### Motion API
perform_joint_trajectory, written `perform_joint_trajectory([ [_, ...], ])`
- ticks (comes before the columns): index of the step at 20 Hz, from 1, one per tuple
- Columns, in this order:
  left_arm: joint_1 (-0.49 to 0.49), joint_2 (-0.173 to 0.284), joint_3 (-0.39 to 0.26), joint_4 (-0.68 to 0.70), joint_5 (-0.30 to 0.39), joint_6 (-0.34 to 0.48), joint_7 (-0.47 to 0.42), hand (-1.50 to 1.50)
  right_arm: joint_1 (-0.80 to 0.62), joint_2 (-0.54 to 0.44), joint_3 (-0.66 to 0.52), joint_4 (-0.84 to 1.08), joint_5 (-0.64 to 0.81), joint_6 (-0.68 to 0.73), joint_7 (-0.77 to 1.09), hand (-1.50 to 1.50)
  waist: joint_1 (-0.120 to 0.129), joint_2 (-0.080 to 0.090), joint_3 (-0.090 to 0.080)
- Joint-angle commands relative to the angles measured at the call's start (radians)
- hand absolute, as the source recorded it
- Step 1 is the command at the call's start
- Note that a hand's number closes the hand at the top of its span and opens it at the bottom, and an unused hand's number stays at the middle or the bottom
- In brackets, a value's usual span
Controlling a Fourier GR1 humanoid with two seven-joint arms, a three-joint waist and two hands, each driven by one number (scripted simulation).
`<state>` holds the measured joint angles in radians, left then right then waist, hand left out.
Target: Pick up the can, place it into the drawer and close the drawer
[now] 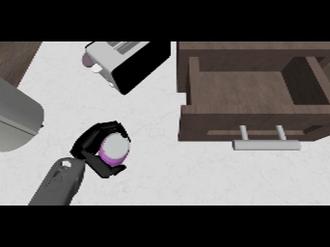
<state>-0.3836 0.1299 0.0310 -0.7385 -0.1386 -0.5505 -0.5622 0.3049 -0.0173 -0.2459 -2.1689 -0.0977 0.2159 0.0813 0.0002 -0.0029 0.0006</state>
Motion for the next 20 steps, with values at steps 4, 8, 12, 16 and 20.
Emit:
perform_joint_trajectory([
  [4,0.037,-0.011,0.244,-0.029,0.138,0.307,0.045,1.5,0.006,0.01,-0.018,0.001,0.0,-0.013,-0.015,-1.5,0.024,-0.001,0.001],
  [8,0.047,-0.078,0.272,-0.158,0.163,0.466,0.105,1.5,-0.02,-0.002,-0.024,-0.015,-0.025,-0.013,0.022,-1.5,0.017,-0.003,0.001],
  [12,0.1,-0.084,0.19,-0.456,0.169,0.462,0.327,1.5,0.053,0.017,0.035,-0.051,0.02,-0.03,-0.014,-1.5,0.006,-0.003,0.0],
  [16,0.062,-0.105,0.126,-0.519,0.129,0.534,0.369,1.5,-0.038,-0.053,-0.095,-0.06,-0.099,-0.013,0.092,-1.5,0.0,0.0,0.0],
  [20,-0.01,-0.129,-0.014,-0.642,0.148,0.69,0.511,1.5,-0.026,-0.041,-0.071,-0.089,-0.088,-0.005,0.088,-1.5,-0.004,-0.001,0.0],
])
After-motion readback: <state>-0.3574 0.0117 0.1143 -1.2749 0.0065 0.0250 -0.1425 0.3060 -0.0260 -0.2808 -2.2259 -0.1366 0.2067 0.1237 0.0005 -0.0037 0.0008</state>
